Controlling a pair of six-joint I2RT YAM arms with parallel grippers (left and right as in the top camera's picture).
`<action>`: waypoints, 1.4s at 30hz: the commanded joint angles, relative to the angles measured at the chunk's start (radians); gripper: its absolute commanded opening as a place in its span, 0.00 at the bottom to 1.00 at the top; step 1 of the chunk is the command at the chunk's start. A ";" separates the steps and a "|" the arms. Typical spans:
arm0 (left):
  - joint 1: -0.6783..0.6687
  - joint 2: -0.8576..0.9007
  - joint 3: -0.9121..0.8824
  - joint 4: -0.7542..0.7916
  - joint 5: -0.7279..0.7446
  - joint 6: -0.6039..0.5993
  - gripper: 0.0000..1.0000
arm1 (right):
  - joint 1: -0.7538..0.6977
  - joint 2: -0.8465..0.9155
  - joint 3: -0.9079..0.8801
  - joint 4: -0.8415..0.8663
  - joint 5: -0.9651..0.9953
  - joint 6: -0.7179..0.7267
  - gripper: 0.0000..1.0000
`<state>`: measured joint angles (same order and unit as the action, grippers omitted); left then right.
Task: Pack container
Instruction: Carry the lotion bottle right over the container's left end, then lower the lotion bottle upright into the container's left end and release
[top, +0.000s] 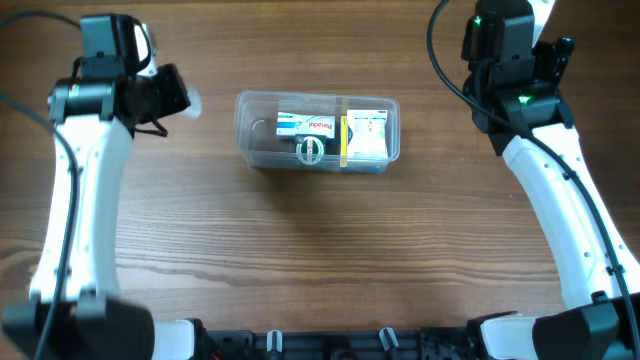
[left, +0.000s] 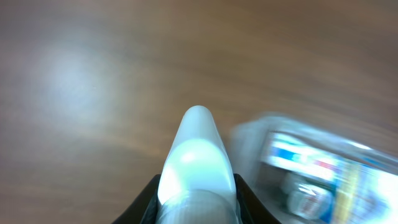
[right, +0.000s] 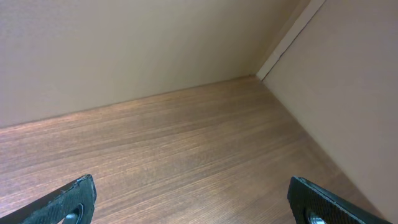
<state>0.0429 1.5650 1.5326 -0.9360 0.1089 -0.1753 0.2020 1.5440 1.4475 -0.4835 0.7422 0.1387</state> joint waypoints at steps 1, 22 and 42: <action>-0.092 -0.078 0.022 0.003 0.161 0.071 0.10 | 0.002 0.013 0.003 0.003 0.020 0.018 1.00; -0.349 0.134 0.022 -0.089 -0.052 0.055 0.13 | 0.002 0.013 0.003 0.003 0.020 0.019 1.00; -0.349 0.349 0.021 0.001 -0.156 0.003 0.14 | 0.002 0.013 0.003 0.003 0.020 0.019 1.00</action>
<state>-0.3058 1.8992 1.5391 -0.9485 -0.0303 -0.1558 0.2020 1.5440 1.4479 -0.4839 0.7422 0.1387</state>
